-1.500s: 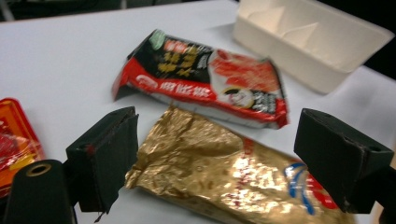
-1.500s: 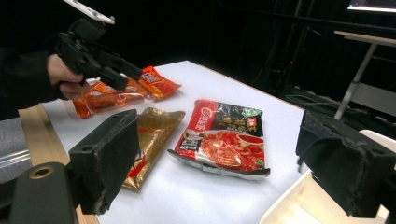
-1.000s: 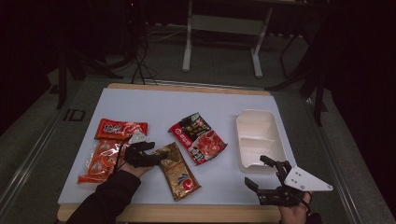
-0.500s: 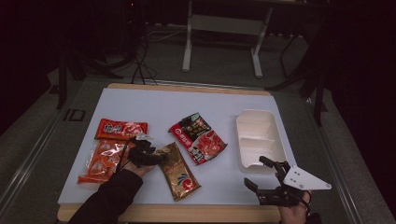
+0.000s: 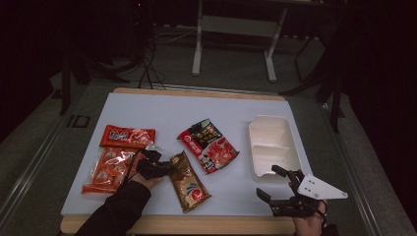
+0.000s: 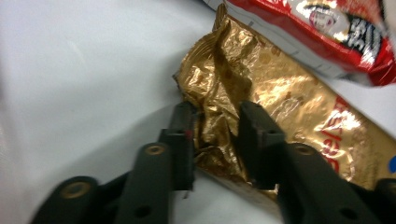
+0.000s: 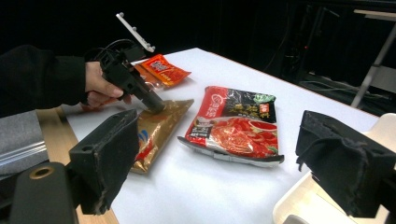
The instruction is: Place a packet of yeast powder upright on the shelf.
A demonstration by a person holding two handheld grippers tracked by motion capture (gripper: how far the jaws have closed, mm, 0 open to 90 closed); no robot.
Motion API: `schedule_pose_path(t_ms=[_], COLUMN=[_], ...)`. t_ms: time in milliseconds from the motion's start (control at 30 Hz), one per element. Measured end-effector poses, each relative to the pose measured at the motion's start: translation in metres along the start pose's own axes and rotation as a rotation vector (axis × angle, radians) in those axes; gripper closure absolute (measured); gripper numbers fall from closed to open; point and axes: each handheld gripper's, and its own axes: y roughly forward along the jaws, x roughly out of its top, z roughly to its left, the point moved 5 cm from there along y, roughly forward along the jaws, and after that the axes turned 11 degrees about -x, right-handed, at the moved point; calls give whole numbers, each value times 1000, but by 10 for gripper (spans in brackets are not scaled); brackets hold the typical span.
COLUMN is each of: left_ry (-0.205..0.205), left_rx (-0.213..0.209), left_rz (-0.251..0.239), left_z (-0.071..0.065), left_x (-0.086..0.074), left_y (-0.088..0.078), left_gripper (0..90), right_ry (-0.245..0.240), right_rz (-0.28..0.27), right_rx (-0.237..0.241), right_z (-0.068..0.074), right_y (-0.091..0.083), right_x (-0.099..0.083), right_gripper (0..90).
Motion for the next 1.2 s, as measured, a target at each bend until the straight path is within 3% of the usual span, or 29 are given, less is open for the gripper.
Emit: schedule_pose_path(t_ms=[100, 200, 467, 567, 700, 833, 900, 1000, 1033, 1200], left_ry=[29, 63, 114, 130, 148, 163, 169, 178, 184, 227], left_rx=[18, 23, 1, -23, -42, -54, -67, -91, -94, -132], left_rz=[2, -34, -99, -115, -133, -152, -164, -188, -194, -208], left_z=[0, -3, -18, -24, -31, -39, -42, -49, -52, -70], left_x=[-1, -1, 10, 14, 19, 20, 20, 21, 22, 25], left_y=[0, -1, -17, -22, -29, -36, -40, -47, -49, -61], left_gripper=[842, 884, 895, 895, 896, 897, 897, 897, 899, 900], right_ry=[-2, -6, -21, 9, 12, 12, 5, 27, 14, 32], right_rz=[-3, -7, -15, 0, -13, -17, -15, -40, -51, -74], right_rx=[1, -6, -35, -26, -42, -70, -113, -115, -126, -105], right_z=[0, -1, -2, -2, -3, -5, -8, -10, -11, -13], right_y=[0, 0, 0, 1, 1, 1, 0, -2, -4, -7], right_x=[0, 1, 0, 0, 2, 1, 2, 4, 6, 8], right_gripper=[133, 136, 141, 142, 156, 157, 158, 158, 158, 142])
